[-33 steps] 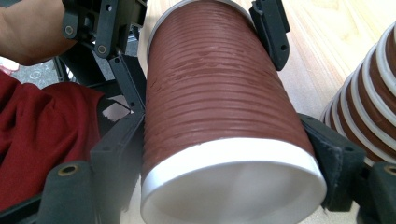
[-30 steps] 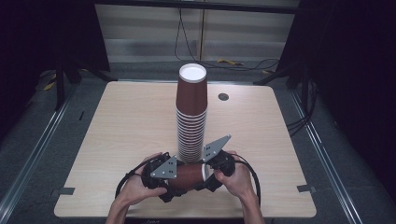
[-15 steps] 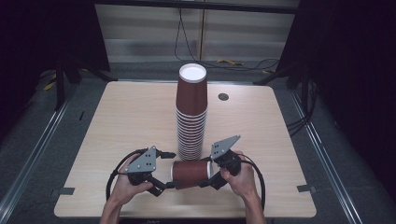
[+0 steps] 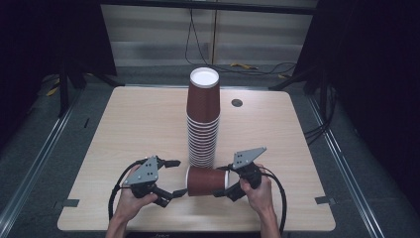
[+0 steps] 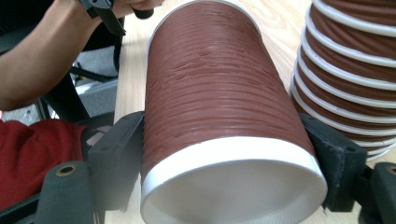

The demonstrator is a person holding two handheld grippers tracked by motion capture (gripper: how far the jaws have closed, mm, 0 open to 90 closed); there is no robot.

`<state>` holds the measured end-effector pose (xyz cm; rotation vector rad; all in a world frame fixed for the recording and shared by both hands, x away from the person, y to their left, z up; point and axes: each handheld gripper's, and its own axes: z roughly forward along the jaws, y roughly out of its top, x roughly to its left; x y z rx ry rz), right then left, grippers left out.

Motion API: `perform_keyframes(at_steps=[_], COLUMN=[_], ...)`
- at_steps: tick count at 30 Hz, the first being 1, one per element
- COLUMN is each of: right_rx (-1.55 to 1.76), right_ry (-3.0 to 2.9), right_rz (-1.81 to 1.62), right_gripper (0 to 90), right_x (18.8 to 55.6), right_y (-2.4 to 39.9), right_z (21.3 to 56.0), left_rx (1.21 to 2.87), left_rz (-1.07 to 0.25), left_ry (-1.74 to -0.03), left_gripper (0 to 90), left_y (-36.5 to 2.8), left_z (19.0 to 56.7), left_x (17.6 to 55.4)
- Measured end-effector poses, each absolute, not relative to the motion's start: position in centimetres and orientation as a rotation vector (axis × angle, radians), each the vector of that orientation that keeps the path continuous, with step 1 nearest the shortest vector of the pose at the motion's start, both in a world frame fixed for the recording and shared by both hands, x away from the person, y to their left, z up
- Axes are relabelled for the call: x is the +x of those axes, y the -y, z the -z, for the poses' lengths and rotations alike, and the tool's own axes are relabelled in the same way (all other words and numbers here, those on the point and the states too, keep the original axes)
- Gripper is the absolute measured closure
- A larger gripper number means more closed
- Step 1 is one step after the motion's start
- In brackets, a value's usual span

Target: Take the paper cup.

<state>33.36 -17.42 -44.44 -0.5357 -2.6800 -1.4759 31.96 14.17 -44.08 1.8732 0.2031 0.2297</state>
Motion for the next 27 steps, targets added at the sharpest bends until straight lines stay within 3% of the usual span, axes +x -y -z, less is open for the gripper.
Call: perform_keyframes(at_steps=[27], right_rx=[-0.556], right_ry=[2.536], right_rz=[1.798], right_gripper=[22.1], right_x=[32.3], right_y=[18.7], right_z=[46.4], left_rx=[1.797], left_rz=[-0.193], left_ry=[-0.252], left_gripper=[15.4], left_y=[-14.4], left_z=[45.7], left_x=[31.4])
